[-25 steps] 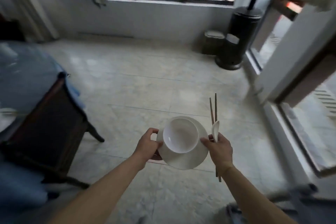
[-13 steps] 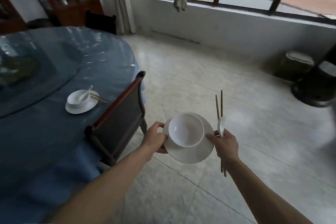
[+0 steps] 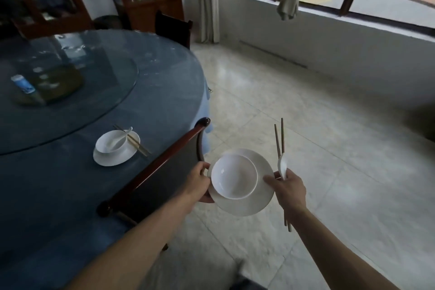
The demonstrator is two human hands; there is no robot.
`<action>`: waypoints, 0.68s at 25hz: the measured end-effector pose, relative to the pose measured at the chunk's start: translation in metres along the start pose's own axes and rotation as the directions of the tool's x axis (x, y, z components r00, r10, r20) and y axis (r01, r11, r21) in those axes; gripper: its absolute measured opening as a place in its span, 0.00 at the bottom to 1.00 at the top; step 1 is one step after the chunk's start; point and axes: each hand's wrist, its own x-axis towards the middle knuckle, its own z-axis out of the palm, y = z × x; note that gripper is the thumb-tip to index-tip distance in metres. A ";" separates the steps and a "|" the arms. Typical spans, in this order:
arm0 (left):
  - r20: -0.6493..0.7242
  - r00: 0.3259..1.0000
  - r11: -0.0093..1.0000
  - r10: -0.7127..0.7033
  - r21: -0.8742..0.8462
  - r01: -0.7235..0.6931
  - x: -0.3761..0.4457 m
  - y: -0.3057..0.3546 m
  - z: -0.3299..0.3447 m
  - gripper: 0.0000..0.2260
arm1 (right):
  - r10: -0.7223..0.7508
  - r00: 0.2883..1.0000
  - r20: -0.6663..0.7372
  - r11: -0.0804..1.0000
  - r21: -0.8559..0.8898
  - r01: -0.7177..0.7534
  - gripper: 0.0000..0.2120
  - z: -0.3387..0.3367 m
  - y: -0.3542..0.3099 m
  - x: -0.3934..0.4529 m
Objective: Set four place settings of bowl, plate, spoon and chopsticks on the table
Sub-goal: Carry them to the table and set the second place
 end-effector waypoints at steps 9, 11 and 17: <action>-0.078 0.996 0.996 -0.043 -0.079 0.037 0.104 0.069 0.029 0.17 | -0.001 0.996 0.094 0.999 -0.037 0.004 0.07 0.005 -0.048 0.139; -0.071 0.996 0.996 -0.054 -0.071 0.049 0.128 0.083 0.030 0.17 | 0.005 0.995 0.096 0.999 -0.048 0.000 0.07 0.011 -0.058 0.165; -0.079 0.996 0.997 -0.042 -0.066 0.037 0.219 0.136 0.026 0.16 | -0.002 0.995 0.099 0.999 -0.049 0.007 0.07 0.042 -0.096 0.260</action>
